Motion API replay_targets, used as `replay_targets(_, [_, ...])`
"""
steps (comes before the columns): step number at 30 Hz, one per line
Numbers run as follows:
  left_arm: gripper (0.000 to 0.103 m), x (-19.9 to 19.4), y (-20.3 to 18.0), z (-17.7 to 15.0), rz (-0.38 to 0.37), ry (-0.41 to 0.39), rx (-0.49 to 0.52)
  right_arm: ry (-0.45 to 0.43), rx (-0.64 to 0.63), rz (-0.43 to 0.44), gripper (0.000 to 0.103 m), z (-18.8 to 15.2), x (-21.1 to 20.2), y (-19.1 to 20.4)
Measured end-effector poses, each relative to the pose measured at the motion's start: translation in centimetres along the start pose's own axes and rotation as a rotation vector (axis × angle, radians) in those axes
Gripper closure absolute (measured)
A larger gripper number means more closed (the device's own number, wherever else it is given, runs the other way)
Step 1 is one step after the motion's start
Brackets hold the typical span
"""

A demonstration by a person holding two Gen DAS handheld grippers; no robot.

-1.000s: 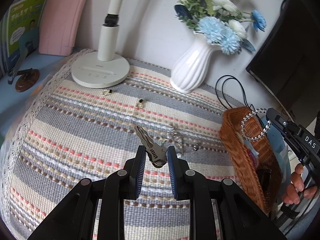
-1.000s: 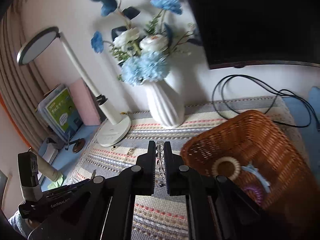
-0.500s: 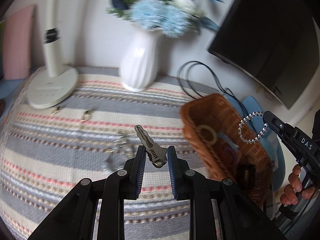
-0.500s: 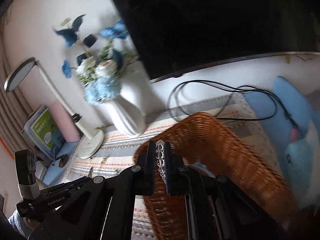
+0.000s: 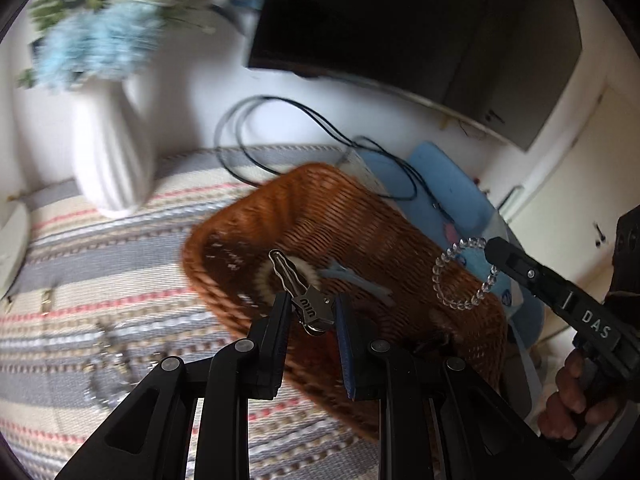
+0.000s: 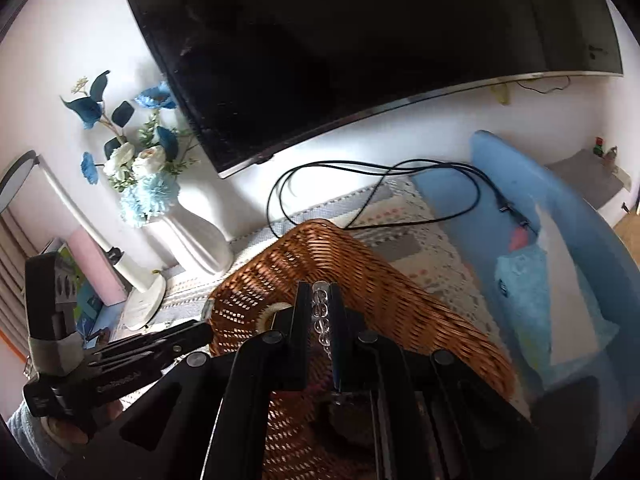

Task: Organize jewelry
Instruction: 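Carry the silver key into the basket with left tool and open it, then lower the bead bracelet into the basket and open right tool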

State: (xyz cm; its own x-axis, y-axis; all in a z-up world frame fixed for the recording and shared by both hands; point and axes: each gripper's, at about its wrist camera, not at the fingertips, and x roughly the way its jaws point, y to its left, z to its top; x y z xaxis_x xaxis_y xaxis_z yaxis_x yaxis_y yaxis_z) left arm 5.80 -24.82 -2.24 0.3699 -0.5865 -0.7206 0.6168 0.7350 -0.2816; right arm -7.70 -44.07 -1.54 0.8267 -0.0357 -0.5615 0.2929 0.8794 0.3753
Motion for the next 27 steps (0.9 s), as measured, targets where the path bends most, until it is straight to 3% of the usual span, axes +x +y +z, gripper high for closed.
replay_targets(11, [0.08,2.5,-3.2,-0.8,-0.046,0.077,0.074,0.03,0.027,-0.03,0.094,-0.5,1.0,-1.5])
replay_targets(27, [0.08,4.5,-4.0,-0.9,-0.017,0.119,0.104,0.069,0.056,-0.039,0.094,-1.2,2.0,-2.3])
